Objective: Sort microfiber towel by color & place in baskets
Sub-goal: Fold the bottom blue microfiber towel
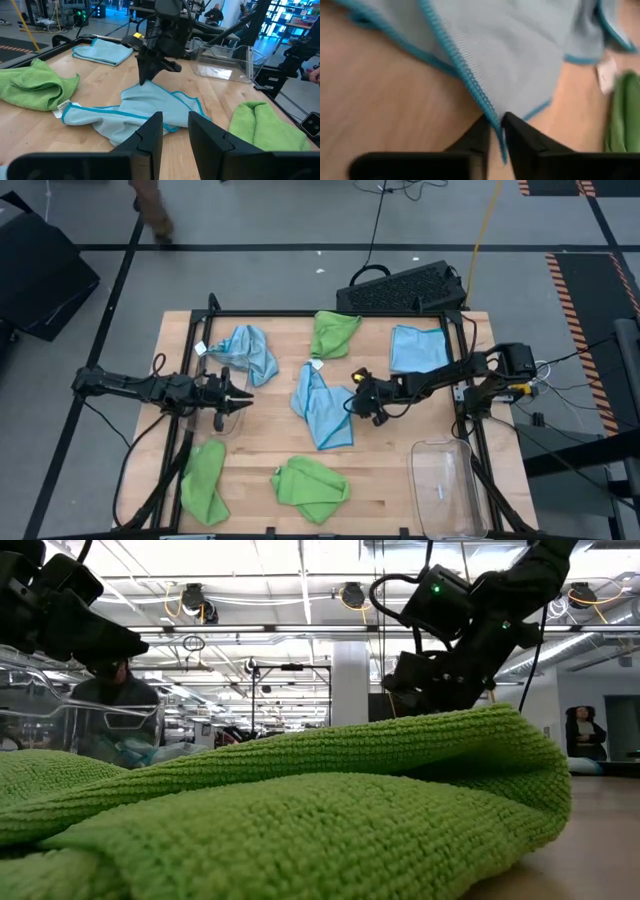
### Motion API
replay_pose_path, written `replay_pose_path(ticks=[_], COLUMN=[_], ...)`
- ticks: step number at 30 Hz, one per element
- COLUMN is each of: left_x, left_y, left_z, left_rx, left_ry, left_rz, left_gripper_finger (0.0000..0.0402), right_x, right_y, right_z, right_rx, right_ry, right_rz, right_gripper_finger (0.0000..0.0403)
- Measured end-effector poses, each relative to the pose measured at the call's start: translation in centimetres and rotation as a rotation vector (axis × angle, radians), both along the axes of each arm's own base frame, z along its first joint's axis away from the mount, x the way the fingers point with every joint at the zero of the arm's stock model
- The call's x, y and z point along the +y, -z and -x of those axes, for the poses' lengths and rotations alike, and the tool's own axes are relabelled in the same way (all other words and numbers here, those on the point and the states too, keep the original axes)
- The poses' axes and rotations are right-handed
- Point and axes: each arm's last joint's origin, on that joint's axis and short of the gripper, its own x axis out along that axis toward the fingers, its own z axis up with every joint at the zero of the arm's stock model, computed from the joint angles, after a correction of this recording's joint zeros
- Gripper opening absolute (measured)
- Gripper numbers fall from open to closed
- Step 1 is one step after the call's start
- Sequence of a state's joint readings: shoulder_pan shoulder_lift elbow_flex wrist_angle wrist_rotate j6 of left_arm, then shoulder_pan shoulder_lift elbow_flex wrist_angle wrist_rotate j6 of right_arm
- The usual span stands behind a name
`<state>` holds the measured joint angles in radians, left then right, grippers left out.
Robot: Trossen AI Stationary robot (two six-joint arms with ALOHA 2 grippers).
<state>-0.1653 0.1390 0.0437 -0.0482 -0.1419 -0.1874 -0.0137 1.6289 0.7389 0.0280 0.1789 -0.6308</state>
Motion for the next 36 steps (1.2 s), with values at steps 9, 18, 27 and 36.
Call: replay_pose_path(ticks=[9,18,27,36], left_x=[0.5,0.9,1.2,0.5], left_y=[-2.1,-7.5,-8.4,-14.9], left_z=[0.0,2.2,2.0,-4.1], left_rx=[-0.221,-0.825,-0.855,-0.698], left_ry=[-0.177,-0.190,-0.283,-0.322], left_rz=[0.063,0.230,0.266,0.247], left_gripper_finger=[0.0093,0.0093,0.0093,0.0093], right_x=[1.4,1.4,-0.3,-2.8], right_y=[-4.7,-9.3,-12.3,-13.9], right_z=[1.1,3.4,5.2,5.8], right_rx=[-0.085,-0.286,-0.482,-0.517], right_ry=[0.116,0.413,0.631,0.702], right_rz=[-0.064,-0.349,-0.536,-0.482], right_gripper_finger=[0.0003,0.0001,0.0001,0.0001])
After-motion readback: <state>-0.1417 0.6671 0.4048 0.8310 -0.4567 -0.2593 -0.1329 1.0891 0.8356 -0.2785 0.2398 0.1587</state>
